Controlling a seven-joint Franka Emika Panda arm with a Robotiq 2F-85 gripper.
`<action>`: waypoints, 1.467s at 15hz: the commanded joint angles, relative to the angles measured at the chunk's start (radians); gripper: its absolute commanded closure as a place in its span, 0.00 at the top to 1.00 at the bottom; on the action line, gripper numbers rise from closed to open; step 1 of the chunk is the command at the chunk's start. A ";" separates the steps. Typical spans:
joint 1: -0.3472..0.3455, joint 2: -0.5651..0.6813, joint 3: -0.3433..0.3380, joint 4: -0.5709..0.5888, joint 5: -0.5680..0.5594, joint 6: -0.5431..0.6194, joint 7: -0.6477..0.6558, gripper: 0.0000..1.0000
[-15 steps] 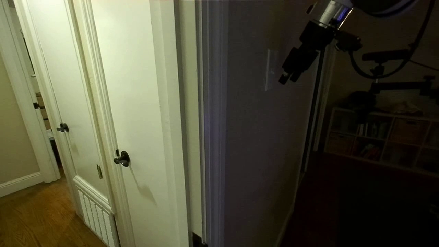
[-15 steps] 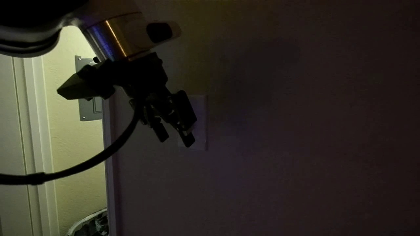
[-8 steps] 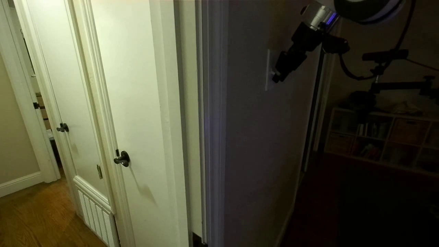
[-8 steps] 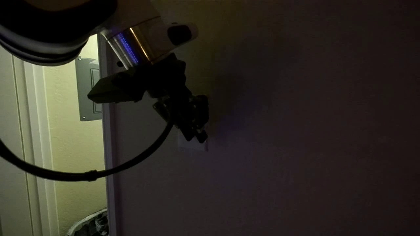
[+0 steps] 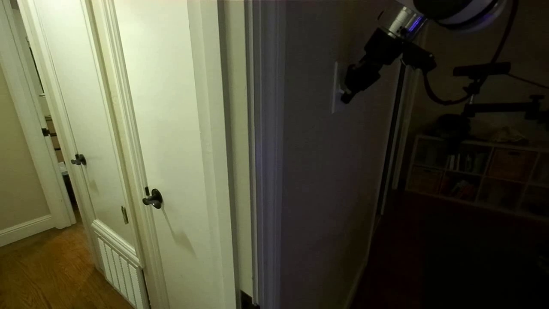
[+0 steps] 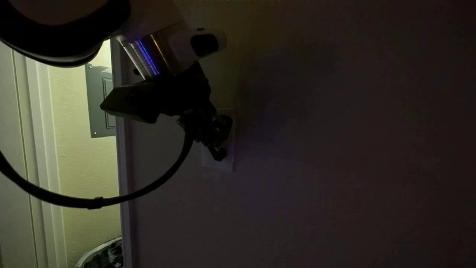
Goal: Switch on the light
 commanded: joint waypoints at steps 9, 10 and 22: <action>-0.003 -0.097 -0.015 -0.019 0.037 -0.002 -0.015 0.06; -0.002 -0.100 -0.015 -0.020 0.041 -0.009 -0.018 0.05; 0.000 -0.085 -0.005 -0.019 0.016 -0.128 -0.023 0.06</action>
